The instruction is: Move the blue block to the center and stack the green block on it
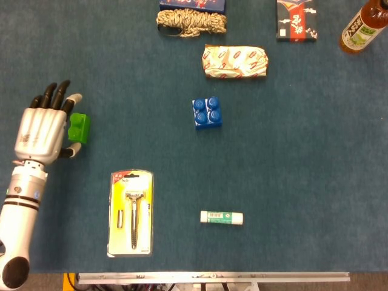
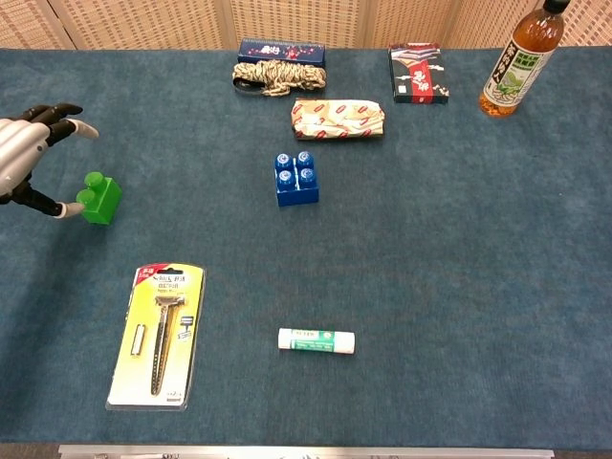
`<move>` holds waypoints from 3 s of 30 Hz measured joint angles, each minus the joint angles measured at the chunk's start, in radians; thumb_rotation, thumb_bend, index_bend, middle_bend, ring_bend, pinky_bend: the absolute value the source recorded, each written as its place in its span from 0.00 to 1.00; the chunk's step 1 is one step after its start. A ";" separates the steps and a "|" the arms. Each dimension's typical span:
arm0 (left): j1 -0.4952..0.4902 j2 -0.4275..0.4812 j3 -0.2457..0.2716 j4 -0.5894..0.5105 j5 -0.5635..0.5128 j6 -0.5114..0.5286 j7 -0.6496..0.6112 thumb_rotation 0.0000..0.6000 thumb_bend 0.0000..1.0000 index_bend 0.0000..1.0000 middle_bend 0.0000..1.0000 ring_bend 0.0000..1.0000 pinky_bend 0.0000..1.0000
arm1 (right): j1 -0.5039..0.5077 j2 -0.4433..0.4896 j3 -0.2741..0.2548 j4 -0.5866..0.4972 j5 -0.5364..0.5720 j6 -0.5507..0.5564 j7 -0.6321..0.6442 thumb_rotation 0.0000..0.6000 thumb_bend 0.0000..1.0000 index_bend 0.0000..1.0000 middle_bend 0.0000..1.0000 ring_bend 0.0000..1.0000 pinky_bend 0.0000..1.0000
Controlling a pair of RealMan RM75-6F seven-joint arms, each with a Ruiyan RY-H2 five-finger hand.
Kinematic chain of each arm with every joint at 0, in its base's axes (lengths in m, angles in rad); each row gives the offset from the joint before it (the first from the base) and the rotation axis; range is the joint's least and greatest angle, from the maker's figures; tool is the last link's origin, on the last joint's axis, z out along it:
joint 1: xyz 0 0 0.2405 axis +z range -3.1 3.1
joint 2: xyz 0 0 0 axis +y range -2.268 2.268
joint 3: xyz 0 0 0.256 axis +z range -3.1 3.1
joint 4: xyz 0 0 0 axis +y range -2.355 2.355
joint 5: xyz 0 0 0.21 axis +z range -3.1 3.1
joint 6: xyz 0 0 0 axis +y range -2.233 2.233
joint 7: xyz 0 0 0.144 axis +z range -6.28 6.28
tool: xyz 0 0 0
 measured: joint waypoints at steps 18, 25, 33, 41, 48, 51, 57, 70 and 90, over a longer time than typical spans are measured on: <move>-0.057 -0.097 -0.007 0.098 -0.085 -0.047 0.016 1.00 0.14 0.18 0.07 0.06 0.20 | -0.013 0.005 0.030 0.004 0.001 -0.041 0.016 1.00 0.23 0.21 0.17 0.00 0.10; -0.072 -0.107 -0.014 0.113 -0.104 -0.058 0.001 1.00 0.14 0.18 0.06 0.06 0.20 | -0.020 0.008 0.039 0.002 0.002 -0.044 0.018 1.00 0.23 0.21 0.17 0.00 0.10; -0.089 -0.117 -0.017 0.134 -0.114 -0.069 -0.008 1.00 0.14 0.18 0.06 0.06 0.20 | -0.038 0.023 0.043 -0.001 -0.016 -0.021 0.043 1.00 0.23 0.21 0.17 0.00 0.10; -0.094 -0.136 -0.011 0.174 -0.127 -0.079 -0.029 1.00 0.14 0.18 0.06 0.06 0.20 | -0.047 0.029 0.050 -0.002 -0.018 -0.022 0.047 1.00 0.23 0.21 0.17 0.00 0.10; -0.087 -0.138 -0.001 0.199 -0.126 -0.071 -0.044 1.00 0.14 0.18 0.06 0.06 0.20 | -0.049 0.031 0.055 -0.003 -0.017 -0.030 0.046 1.00 0.23 0.21 0.17 0.00 0.10; -0.080 -0.133 0.005 0.202 -0.121 -0.062 -0.052 1.00 0.14 0.18 0.06 0.06 0.20 | -0.051 0.031 0.057 -0.003 -0.017 -0.031 0.046 1.00 0.23 0.21 0.17 0.00 0.10; -0.071 -0.119 0.010 0.206 -0.112 -0.049 -0.059 1.00 0.14 0.18 0.06 0.06 0.20 | -0.053 0.030 0.060 -0.004 -0.018 -0.033 0.044 1.00 0.23 0.21 0.17 0.00 0.10; -0.051 -0.103 0.018 0.234 -0.125 -0.048 -0.077 1.00 0.14 0.18 0.06 0.06 0.20 | -0.055 0.030 0.067 -0.004 -0.016 -0.044 0.041 1.00 0.23 0.21 0.17 0.00 0.10; -0.042 -0.059 0.004 0.227 -0.150 -0.078 -0.113 1.00 0.14 0.20 0.06 0.06 0.20 | -0.058 0.031 0.073 -0.008 -0.015 -0.051 0.040 1.00 0.23 0.21 0.17 0.00 0.10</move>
